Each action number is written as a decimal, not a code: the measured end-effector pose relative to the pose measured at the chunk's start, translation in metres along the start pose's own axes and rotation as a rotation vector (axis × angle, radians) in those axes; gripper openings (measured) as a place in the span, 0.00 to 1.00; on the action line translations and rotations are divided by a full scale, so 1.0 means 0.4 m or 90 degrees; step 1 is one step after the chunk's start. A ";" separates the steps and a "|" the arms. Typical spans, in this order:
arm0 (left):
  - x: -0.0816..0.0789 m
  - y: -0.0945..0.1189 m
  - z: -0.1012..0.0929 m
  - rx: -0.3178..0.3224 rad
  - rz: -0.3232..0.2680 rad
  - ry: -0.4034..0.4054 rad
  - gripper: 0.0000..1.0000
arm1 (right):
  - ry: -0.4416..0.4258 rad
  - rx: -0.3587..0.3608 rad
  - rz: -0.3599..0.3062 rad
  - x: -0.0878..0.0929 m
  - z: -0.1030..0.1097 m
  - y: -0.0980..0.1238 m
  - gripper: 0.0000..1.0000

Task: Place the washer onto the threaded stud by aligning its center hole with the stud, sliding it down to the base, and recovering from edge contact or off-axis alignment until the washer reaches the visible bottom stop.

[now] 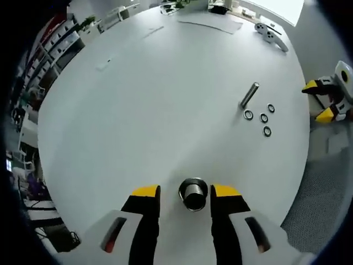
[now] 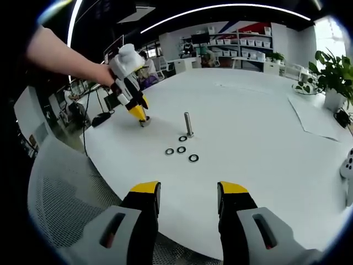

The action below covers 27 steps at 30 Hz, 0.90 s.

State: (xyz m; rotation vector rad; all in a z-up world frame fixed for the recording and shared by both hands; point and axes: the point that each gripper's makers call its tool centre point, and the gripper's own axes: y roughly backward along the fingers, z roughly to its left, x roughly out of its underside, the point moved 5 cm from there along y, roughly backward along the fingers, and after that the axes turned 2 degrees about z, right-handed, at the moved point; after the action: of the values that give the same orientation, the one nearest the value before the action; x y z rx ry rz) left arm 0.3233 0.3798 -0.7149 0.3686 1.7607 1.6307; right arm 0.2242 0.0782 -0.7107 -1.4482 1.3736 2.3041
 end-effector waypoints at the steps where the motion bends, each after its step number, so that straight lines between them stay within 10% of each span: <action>1: 0.000 0.005 0.003 -0.001 -0.011 0.010 0.34 | 0.000 0.000 0.000 0.000 -0.001 0.000 0.44; 27: 0.011 0.087 -0.019 -0.025 -0.178 0.121 0.38 | 0.005 -0.001 0.006 0.003 0.001 -0.001 0.44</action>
State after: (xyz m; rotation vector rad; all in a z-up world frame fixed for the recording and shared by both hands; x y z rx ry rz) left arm 0.3067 0.3826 -0.6831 -0.0529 1.8225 1.5355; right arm 0.2236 0.0783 -0.7118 -1.4559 1.3845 2.3088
